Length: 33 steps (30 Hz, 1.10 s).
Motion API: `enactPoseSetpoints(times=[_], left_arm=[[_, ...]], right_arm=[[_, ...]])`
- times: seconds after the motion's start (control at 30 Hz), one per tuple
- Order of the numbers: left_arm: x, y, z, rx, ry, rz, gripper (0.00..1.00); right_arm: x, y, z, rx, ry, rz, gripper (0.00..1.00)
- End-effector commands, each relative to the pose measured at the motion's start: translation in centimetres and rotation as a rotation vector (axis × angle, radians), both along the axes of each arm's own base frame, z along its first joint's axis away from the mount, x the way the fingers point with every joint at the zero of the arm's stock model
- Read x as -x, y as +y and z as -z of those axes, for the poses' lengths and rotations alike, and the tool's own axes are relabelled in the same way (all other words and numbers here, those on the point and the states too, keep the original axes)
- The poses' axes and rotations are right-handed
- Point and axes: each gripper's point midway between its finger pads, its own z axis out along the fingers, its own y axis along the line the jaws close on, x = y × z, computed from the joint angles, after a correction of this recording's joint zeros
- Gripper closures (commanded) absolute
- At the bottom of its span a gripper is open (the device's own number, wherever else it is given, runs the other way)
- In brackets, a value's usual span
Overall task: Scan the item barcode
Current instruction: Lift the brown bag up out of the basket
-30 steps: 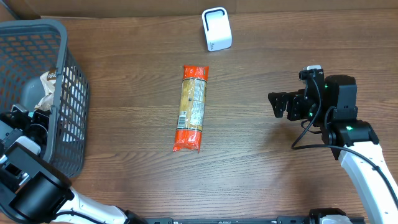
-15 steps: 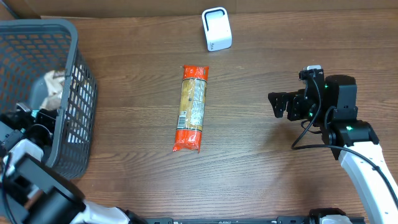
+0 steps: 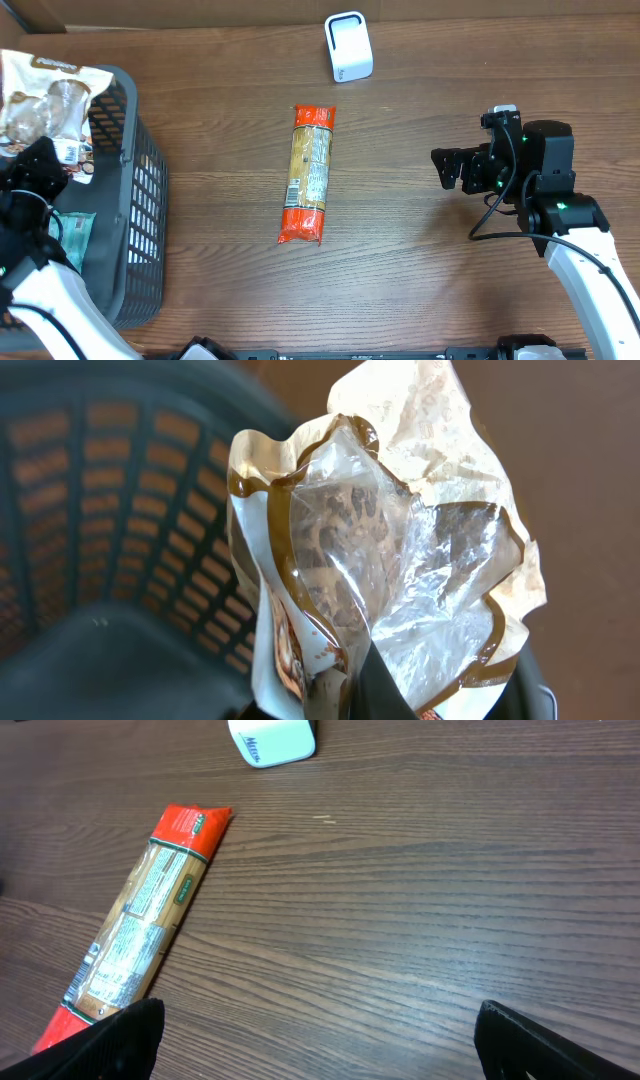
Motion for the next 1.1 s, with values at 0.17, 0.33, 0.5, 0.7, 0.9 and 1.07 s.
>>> enactPoseSetpoints(times=[0.17, 0.33, 0.5, 0.7, 0.9, 1.07], left_arm=[[1.7, 0.2, -2.3, -0.044, -0.021, -0.093, 0.96], [1.4, -0.5, -3.3, -0.029, -0.053, -0.054, 0.96], [0.7, -2.9, -7.3, -0.037, -0.114, 0.065, 0.96], [0.2, -8.8, -10.5, -0.047, -0.059, 0.243, 0.96], [0.3, -16.4, -7.8, -0.042, 0.170, 0.391, 0.96], [0.6, -21.3, -1.7, -0.092, 0.438, 0.453, 0.96]], right_arm=[[-0.5, 0.3, -1.0, -0.002, -0.029, -0.013, 0.00], [-0.5, 0.3, -1.0, -0.002, -0.029, -0.013, 0.00], [-0.5, 0.3, -1.0, -0.002, -0.029, -0.013, 0.00], [-0.5, 0.3, -1.0, -0.002, -0.029, -0.013, 0.00], [-0.5, 0.3, -1.0, -0.002, -0.029, -0.013, 0.00], [-0.5, 0.3, -1.0, -0.002, -0.029, -0.013, 0.00]])
